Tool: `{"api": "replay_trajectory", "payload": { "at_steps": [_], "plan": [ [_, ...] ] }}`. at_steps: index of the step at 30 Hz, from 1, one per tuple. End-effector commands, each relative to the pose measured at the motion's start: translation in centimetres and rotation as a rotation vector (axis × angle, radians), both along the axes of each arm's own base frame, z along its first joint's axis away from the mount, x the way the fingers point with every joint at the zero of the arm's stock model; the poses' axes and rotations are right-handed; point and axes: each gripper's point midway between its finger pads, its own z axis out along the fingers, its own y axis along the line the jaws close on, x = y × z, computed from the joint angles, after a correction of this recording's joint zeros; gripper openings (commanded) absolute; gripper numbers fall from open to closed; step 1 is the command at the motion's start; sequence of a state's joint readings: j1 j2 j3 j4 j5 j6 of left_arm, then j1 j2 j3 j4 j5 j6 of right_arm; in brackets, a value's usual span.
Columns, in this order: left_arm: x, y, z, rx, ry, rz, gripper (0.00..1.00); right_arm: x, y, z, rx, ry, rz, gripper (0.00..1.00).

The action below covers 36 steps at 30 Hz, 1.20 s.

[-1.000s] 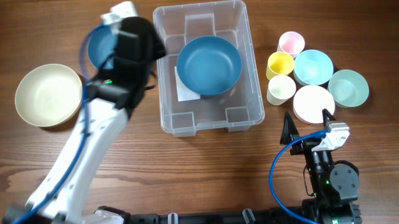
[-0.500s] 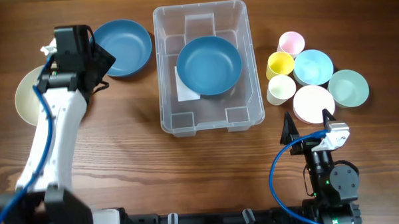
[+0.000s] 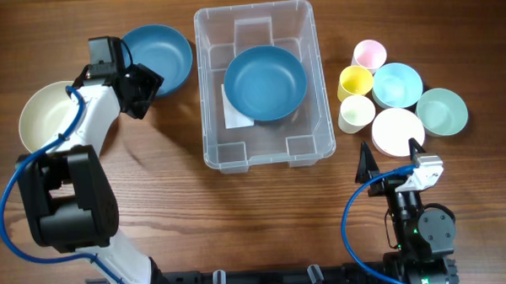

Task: Pack container
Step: 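Grasp the rim of the upper dark blue bowl with the left gripper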

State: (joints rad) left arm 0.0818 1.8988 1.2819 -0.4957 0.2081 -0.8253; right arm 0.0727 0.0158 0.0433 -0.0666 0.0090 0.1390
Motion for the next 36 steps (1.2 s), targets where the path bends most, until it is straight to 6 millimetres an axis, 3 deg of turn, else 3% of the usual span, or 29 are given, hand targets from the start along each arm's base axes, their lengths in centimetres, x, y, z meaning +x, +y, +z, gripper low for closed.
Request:
{"api": "replay_trajectory", "payload": {
  "at_steps": [1, 10, 15, 18, 21, 26, 31, 36],
  "plan": [
    [-0.2, 0.0, -0.7, -0.022, 0.016, 0.019, 0.64, 0.1, -0.4, -0.2, 0.020, 0.001, -0.022, 1.00],
    [-0.2, 0.9, -1.3, 0.016, 0.032, 0.066, 0.61, 0.1, -0.4, -0.2, 0.020, 0.001, -0.022, 1.00],
    [-0.6, 0.9, -3.3, 0.013, 0.081, 0.065, 0.61, 0.1, -0.4, -0.2, 0.020, 0.001, -0.023, 1.00],
    [-0.5, 0.9, -4.0, 0.012, 0.089, 0.065, 0.52, 0.1, -0.4, -0.2, 0.020, 0.001, -0.023, 1.00],
    [-0.1, 1.0, -3.8, 0.012, 0.071, 0.065, 0.30, 0.1, -0.4, -0.2, 0.020, 0.001, -0.023, 1.00],
    [-0.1, 1.0, -3.9, 0.013, 0.072, 0.065, 0.25, 0.1, -0.4, -0.1, 0.020, 0.000, -0.023, 1.00],
    [0.4, 1.2, -3.3, 0.013, 0.054, 0.070, 0.12, 0.1, -0.4, -0.2, 0.019, 0.001, -0.022, 1.00],
    [2.0, 1.4, 0.3, 0.018, -0.034, 0.071, 0.05, 0.1, -0.4, -0.2, 0.020, 0.001, -0.023, 1.00]
  ]
}}
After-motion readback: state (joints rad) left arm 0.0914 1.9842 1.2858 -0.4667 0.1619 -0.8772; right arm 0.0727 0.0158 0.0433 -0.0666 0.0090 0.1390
